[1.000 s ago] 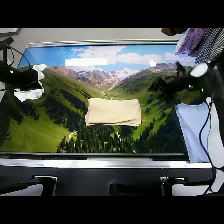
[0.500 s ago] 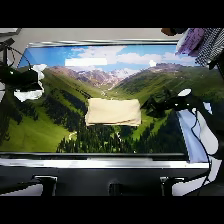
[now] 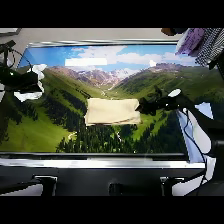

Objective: Fold the clothes and pants, and hang the long-sleeved shirts on hangers.

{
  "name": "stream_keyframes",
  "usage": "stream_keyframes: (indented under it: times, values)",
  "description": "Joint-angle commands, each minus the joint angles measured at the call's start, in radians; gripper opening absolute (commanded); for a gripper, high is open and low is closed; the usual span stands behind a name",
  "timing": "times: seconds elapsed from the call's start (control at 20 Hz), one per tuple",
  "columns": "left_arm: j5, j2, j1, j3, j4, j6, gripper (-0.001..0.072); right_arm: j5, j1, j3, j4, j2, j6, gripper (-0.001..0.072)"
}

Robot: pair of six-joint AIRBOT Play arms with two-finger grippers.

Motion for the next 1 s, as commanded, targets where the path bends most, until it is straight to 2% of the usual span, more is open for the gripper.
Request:
stream_keyframes:
  times: [0.0,0.25,0.4,0.55,0.85,0.95]
  values:
    - [-0.028,0.000,0.001,0.000,0.000,0.000,0.0025,0.005,0.003,0.094,0.018,0.027,0.025,0.0027]
    - [-0.036,0.000,0.001,0.000,0.000,0.001,0.0025,-0.016,-0.093,0.365,-0.057,0.029,0.232,0.0027]
    - [-0.035,0.000,0.001,0.000,0.000,0.002,0.0025,-0.031,-0.194,0.451,-0.072,0.029,0.314,0.0027]
    - [-0.035,0.000,0.001,0.000,0.000,0.031,0.0025,-0.040,-0.317,0.502,-0.094,0.029,0.391,0.0027]
    - [-0.031,0.000,0.001,0.000,0.001,0.031,0.0025,-0.051,-0.539,0.522,-0.154,0.066,0.546,0.0027]
    - [-0.032,0.000,0.001,0.000,0.001,0.031,0.0025,-0.025,-0.581,0.522,-0.221,0.096,0.646,0.0027]
